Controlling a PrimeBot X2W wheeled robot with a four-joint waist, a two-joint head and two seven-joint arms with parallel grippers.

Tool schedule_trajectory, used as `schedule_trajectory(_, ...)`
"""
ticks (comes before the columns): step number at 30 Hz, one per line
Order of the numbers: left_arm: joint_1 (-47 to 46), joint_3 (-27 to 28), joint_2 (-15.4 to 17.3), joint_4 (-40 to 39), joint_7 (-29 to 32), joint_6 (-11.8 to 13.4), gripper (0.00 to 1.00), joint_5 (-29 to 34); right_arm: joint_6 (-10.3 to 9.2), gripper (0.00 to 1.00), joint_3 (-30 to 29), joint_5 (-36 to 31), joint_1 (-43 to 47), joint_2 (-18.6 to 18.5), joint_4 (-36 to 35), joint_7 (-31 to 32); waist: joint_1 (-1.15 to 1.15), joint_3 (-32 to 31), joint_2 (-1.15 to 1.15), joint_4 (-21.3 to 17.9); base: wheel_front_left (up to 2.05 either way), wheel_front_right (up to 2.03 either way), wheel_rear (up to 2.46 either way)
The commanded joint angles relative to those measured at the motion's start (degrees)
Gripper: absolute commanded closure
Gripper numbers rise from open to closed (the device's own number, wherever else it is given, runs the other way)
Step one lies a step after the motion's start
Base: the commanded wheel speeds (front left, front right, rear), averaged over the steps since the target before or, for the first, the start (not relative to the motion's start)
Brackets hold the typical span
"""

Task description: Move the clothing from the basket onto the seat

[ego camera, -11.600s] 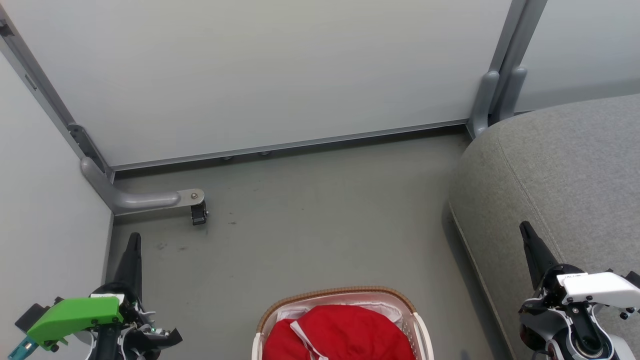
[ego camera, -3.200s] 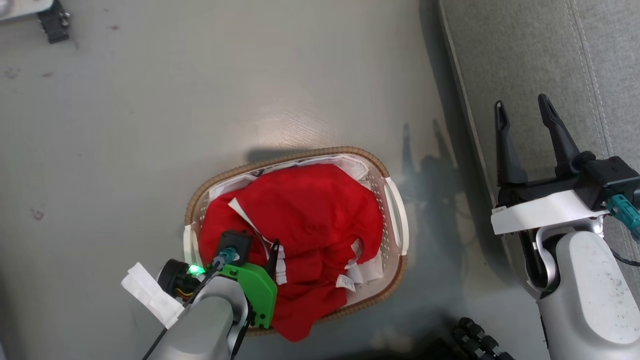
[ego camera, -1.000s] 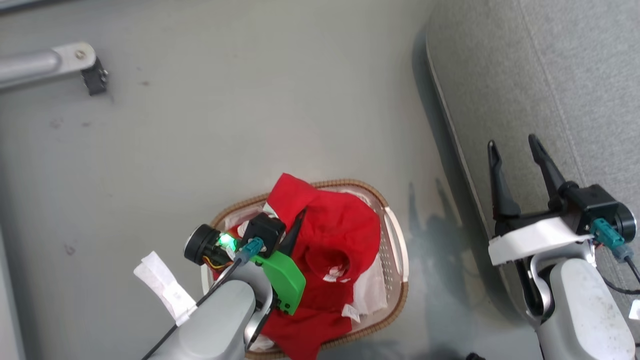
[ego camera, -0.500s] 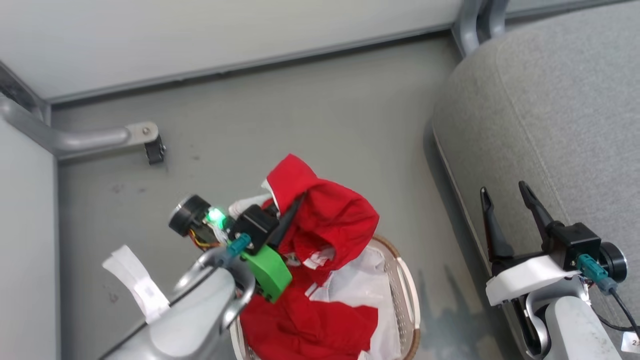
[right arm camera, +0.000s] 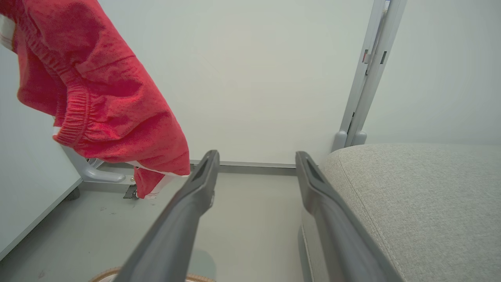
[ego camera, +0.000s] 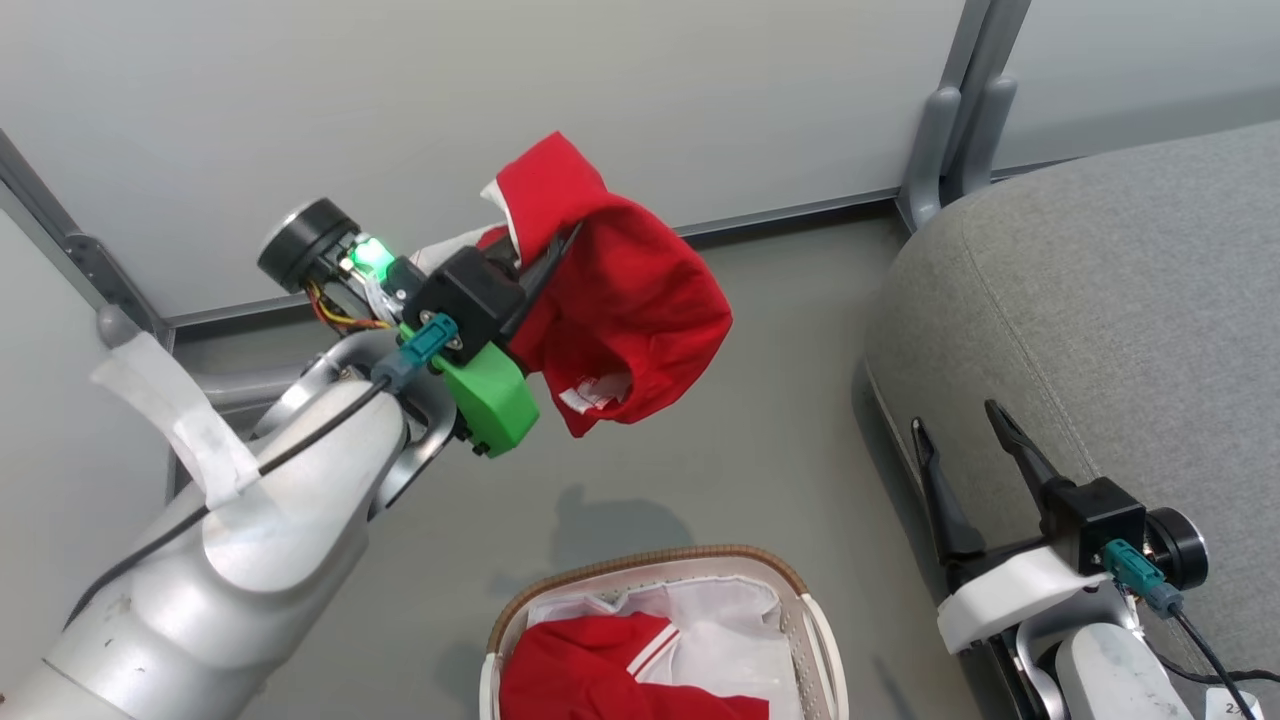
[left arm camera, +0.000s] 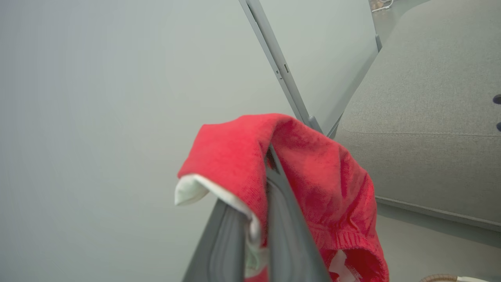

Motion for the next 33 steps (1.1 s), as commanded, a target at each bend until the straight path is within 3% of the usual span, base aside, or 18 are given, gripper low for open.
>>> schedule_trajectory(1, -1.47, 0.23, 0.46, -0.59, 0.21, -0.24, 1.00, -0.93, -0.04, 0.00, 0.44, -0.36, 0.54, -0.27, 0.09, -0.29, 0.00, -1.64, 0.00, -0.28, 0.00, 0.00, 0.00)
schedule_trajectory(21, -9.98, -1.67, 0.85, -4.63, 0.17, -0.34, 1.00, -3.72, -0.04, 0.00, 11.45, -3.83, -6.73, -0.25, 0.75, -0.28, 0.00, -4.29, 0.00, 0.79, 0.00, 0.00, 0.00)
schedule_trajectory(33, -9.43, -4.17, -0.19, -5.25, -0.50, -0.36, 1.00, -4.40, -0.05, 0.00, 13.75, -9.97, -16.60, -0.24, 8.25, -0.28, 0.00, -5.18, 0.00, 2.08, 0.00, 0.00, 0.00)
